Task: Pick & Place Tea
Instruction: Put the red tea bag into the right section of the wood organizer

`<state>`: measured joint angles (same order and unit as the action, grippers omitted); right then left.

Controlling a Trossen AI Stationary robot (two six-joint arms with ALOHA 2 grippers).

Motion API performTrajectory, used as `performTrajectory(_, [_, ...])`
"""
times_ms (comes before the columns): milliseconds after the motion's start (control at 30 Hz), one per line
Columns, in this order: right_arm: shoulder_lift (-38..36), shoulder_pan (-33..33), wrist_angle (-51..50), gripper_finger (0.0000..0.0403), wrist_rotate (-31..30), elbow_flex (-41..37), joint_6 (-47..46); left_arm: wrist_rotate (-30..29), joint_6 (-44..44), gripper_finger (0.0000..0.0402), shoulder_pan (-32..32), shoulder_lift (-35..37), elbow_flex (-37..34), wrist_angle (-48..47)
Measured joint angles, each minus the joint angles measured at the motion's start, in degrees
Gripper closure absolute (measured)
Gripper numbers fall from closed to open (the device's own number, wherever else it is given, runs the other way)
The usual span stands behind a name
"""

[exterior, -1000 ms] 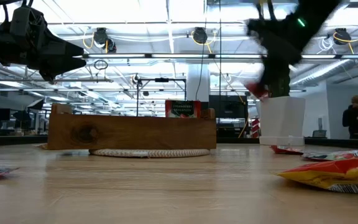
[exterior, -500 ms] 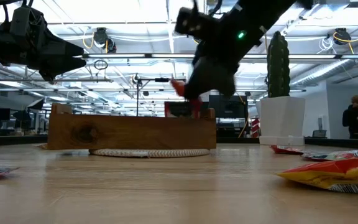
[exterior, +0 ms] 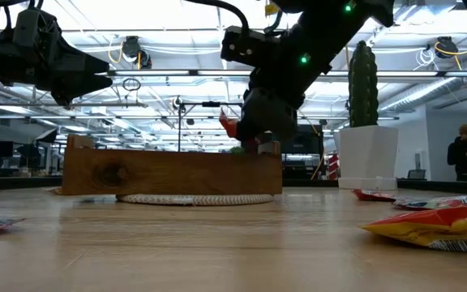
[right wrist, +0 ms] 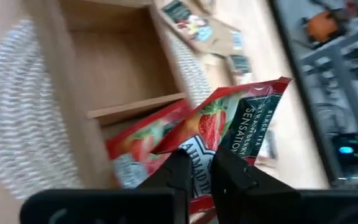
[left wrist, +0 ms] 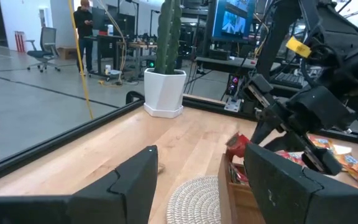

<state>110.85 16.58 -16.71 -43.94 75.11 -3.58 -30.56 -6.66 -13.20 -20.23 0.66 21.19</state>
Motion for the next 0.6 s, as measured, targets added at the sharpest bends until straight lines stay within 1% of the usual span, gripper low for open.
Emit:
performTrajectory(100, [0.0,-0.1,-0.1,0.0366,4.5,0.0,-0.4,0.0,0.0,0.0162,0.0,0.0,0.0,0.0])
performTrajectory(233, [0.0,-1.0,-0.1,0.0366,9.0,0.0,0.2,0.0,0.0,0.0162,0.0,0.0,0.0,0.0])
performTrajectory(300, [0.0,-1.7,-0.2,0.0359,11.1,0.0,0.7,0.0,0.0,0.0162,0.0,0.0,0.0,0.0])
performTrajectory(400, [0.0,-2.1,-0.1,0.0333,11.3,0.0,1.3,0.0,0.0,0.0163,0.0,0.0,0.0,0.0])
performTrajectory(600, [0.0,-2.5,0.0,0.0253,11.1,0.0,1.5,0.0,0.0,0.0163,0.0,0.0,0.0,0.0])
